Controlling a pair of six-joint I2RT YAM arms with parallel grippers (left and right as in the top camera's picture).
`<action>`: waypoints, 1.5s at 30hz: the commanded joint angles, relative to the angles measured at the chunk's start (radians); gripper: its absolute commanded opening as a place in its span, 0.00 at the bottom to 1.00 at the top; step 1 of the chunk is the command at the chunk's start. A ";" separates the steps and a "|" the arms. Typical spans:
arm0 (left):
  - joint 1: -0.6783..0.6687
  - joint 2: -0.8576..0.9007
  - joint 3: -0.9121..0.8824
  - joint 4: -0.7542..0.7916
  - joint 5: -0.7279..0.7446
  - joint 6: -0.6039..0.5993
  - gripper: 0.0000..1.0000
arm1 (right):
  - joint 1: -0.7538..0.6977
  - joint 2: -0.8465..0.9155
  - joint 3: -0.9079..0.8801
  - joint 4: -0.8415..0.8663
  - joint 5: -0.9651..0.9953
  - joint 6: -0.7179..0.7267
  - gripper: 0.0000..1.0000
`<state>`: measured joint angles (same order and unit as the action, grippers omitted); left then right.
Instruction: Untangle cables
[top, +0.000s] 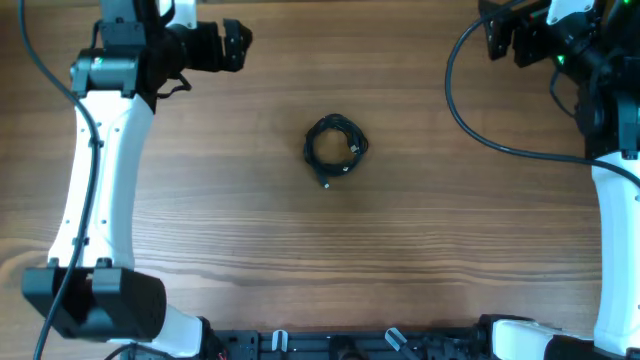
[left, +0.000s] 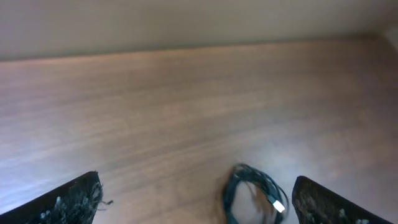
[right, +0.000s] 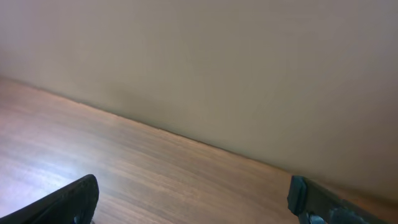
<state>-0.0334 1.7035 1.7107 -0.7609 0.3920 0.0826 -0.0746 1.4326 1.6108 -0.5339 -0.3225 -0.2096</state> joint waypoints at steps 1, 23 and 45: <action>-0.037 0.047 0.019 -0.010 0.056 0.018 1.00 | -0.004 0.019 0.020 0.006 0.222 0.192 1.00; -0.166 0.097 0.019 -0.035 -0.075 -0.039 0.93 | -0.002 0.201 0.019 -0.259 0.299 0.483 1.00; -0.229 0.163 0.019 0.096 -0.393 -0.060 0.94 | 0.003 0.213 0.020 -0.039 0.232 0.299 0.99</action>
<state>-0.2623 1.8599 1.7111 -0.7372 0.0410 0.0242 -0.0746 1.6245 1.6108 -0.6464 -0.1043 0.1108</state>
